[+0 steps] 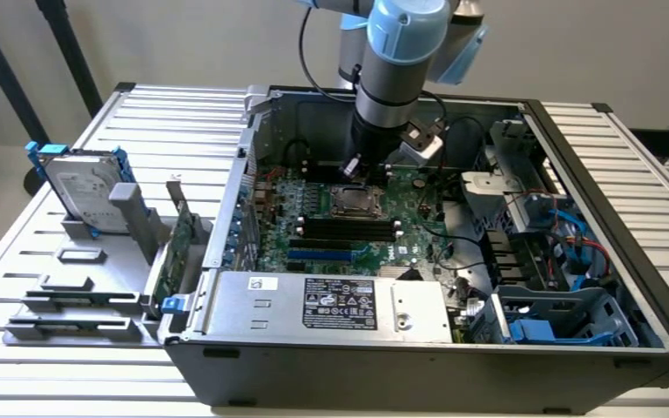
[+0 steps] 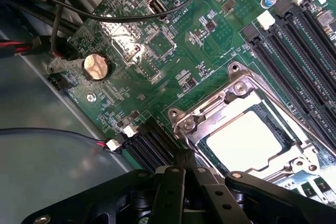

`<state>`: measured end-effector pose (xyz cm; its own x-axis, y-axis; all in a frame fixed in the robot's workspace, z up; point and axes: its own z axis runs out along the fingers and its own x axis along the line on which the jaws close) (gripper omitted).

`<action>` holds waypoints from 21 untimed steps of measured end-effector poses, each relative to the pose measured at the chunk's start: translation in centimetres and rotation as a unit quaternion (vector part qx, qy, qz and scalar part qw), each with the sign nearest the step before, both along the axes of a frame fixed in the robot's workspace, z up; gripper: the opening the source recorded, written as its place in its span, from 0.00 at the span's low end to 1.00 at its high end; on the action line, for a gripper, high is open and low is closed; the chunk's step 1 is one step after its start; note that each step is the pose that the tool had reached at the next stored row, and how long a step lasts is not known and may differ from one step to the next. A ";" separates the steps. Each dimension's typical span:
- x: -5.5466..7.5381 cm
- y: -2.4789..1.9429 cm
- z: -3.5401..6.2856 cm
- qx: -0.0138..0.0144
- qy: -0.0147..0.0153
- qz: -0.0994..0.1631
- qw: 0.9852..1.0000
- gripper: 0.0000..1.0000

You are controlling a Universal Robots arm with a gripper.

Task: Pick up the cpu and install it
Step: 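Install the first cpu locking lever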

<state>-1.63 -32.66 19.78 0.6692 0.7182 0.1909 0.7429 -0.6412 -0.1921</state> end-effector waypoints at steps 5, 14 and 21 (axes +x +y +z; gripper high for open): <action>0.0 -0.17 0.01 0.000 0.000 0.000 1.000 0.11; 0.0 -0.23 -0.13 0.003 0.000 0.000 1.000 0.11; 0.0 -0.23 -0.19 0.009 0.000 0.001 1.000 0.11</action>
<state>-1.63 -32.89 19.59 0.6673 0.7162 0.2041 0.7446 -0.6356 -0.2041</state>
